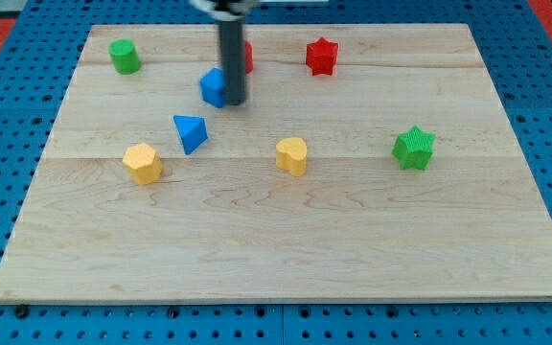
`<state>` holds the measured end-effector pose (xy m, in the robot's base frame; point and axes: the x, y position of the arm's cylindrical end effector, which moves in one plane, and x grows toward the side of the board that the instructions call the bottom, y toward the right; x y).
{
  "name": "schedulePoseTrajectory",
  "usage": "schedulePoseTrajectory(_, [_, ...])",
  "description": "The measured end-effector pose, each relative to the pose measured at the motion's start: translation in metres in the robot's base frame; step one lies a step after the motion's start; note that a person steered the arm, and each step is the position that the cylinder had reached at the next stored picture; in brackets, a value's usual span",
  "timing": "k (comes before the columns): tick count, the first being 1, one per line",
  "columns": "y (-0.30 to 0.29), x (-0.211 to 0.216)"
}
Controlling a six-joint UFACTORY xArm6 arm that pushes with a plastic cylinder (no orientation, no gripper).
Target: Slide the green circle blue cube parallel to each other
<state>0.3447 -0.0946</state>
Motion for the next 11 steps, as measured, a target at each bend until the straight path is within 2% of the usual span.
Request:
schedulePoseTrajectory(2, [0.025,-0.030])
schedulePoseTrajectory(5, [-0.079,-0.041])
schedulePoseTrajectory(7, [-0.078,-0.060])
schedulePoseTrajectory(8, [-0.171,-0.058])
schedulePoseTrajectory(9, [-0.208,-0.057])
schedulePoseTrajectory(10, [-0.209,-0.096])
schedulePoseTrajectory(11, [-0.179,-0.119])
